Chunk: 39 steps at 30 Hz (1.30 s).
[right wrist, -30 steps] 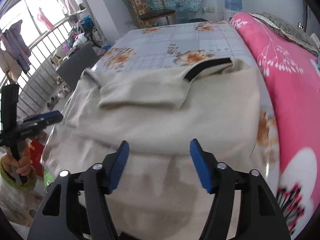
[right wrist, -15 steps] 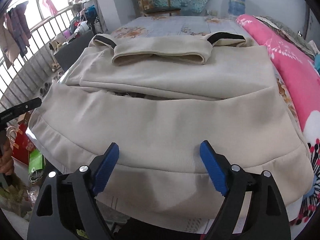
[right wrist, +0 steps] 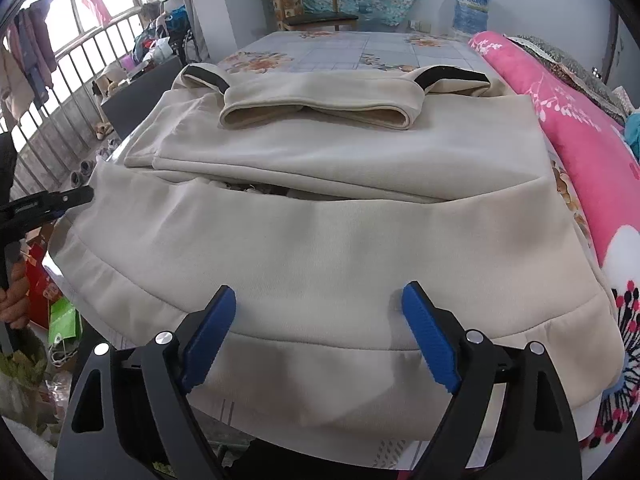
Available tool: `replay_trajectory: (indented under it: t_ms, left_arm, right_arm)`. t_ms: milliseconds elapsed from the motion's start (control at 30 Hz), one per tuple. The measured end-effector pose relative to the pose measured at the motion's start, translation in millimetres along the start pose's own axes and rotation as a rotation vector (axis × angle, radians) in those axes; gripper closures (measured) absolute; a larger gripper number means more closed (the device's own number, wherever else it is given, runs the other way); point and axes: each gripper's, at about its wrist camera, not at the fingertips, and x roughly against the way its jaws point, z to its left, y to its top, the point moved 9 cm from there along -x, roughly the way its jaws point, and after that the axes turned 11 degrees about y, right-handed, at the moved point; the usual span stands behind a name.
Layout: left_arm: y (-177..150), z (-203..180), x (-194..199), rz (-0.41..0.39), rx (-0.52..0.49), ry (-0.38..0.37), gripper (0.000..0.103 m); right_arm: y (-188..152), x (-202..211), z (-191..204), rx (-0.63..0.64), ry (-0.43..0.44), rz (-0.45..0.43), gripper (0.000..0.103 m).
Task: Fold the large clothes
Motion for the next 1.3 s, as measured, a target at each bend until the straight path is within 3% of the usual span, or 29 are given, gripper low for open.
replay_trajectory:
  t_ms: [67,167,233,367,433,633,700,800,833,1133,1300]
  left_arm:
    - [2.5,-4.9,0.4,0.001,-0.006,-0.022,0.066]
    - [4.3,-19.8,11.4,-0.032,-0.016,-0.134,0.066]
    - [3.8,-29.6,14.8,-0.051,-0.049,-0.152,0.064]
    - [2.7,-25.9,-3.0,-0.033,-0.067,-0.035,0.062]
    - [5.2,-23.0,-9.3,-0.026,-0.060,0.010,0.066]
    - [7.1,-40.0,7.5,-0.084,-0.117,-0.024,0.068]
    - [3.1,-46.9,8.8,-0.099,-0.181,0.038,0.068]
    - [-2.7,-44.5,-2.7,-0.078,-0.259,0.210,0.068]
    - [-4.6,-43.7,-4.6,-0.073,-0.269,0.234,0.068]
    - [-6.7,-44.9,-3.9,-0.095,-0.303,0.334,0.068]
    - [-5.7,-45.9,-5.0,-0.099,-0.305,0.359,0.068]
  right_arm:
    - [0.7,-0.6,-0.2,0.000,-0.002,0.003,0.020]
    - [0.0,-0.1,-0.8,-0.002,-0.001,0.003,0.019]
    - [-0.2,-0.1,-0.8,0.000,-0.003,0.000,0.019]
    - [-0.5,-0.8,-0.4,0.002,-0.005,-0.001,0.019]
    - [-0.8,-0.9,0.0,0.001,-0.002,-0.001,0.019]
    - [-0.9,-0.6,-0.6,0.002,-0.002,-0.006,0.019]
    - [-1.4,0.0,-0.9,0.002,-0.001,-0.009,0.019]
    - [-1.2,0.0,-1.1,0.003,0.001,-0.014,0.019]
    - [-1.1,0.1,-1.2,0.001,0.002,-0.015,0.019]
    - [-5.7,30.6,-23.7,-0.063,-0.026,-0.063,0.020]
    - [-4.2,71.5,-70.3,-0.125,-0.111,-0.153,0.033]
